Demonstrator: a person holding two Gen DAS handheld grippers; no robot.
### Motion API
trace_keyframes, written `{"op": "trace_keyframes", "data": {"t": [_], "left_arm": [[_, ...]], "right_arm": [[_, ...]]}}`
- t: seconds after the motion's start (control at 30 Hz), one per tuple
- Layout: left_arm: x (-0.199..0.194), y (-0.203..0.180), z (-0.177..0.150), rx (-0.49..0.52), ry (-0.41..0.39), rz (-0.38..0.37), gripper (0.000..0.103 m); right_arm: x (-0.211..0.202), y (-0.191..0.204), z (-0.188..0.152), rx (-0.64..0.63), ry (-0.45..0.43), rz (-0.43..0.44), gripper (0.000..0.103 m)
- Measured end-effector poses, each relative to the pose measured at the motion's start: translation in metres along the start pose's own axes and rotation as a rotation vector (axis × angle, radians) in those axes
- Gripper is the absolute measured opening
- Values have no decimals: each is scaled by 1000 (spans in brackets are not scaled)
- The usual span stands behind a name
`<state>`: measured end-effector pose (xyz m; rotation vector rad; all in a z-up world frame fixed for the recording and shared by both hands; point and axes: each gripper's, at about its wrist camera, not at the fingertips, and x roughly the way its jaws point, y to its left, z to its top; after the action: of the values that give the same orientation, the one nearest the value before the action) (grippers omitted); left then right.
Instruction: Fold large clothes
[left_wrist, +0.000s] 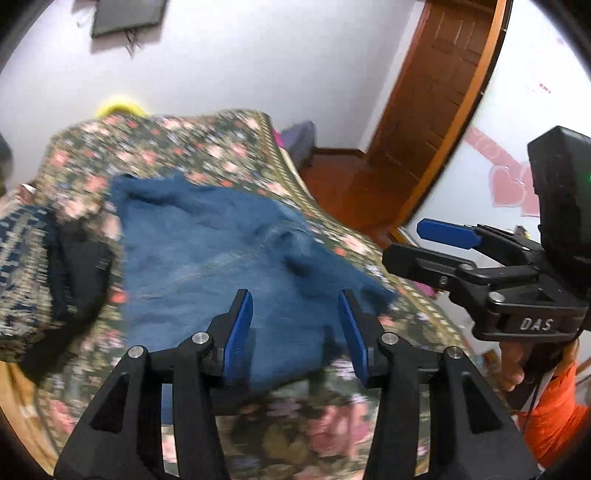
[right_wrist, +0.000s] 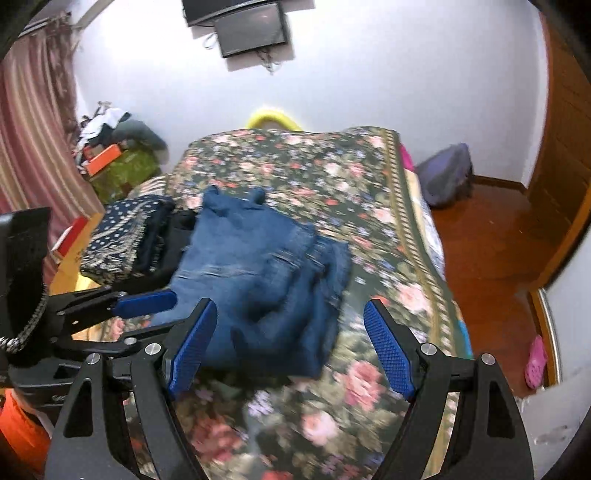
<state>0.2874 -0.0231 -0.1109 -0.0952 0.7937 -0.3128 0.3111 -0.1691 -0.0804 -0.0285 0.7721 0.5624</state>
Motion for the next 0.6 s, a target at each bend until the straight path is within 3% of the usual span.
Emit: {"op": "trace_keyframes", "data": {"t": [0.13, 0.33, 0.4, 0.6], "left_arm": [[-4, 27, -5, 9, -8, 134, 54], [23, 75, -29, -64, 80, 227, 54], [35, 91, -40, -113, 114, 232, 54], [48, 115, -52, -177, 140, 167, 54]], "right_arm": [[25, 16, 2, -32, 37, 12, 79], [52, 5, -17, -38, 127, -72, 79], [57, -6, -26, -32, 159, -94, 79], [61, -26, -27, 43, 219, 5, 79]]}}
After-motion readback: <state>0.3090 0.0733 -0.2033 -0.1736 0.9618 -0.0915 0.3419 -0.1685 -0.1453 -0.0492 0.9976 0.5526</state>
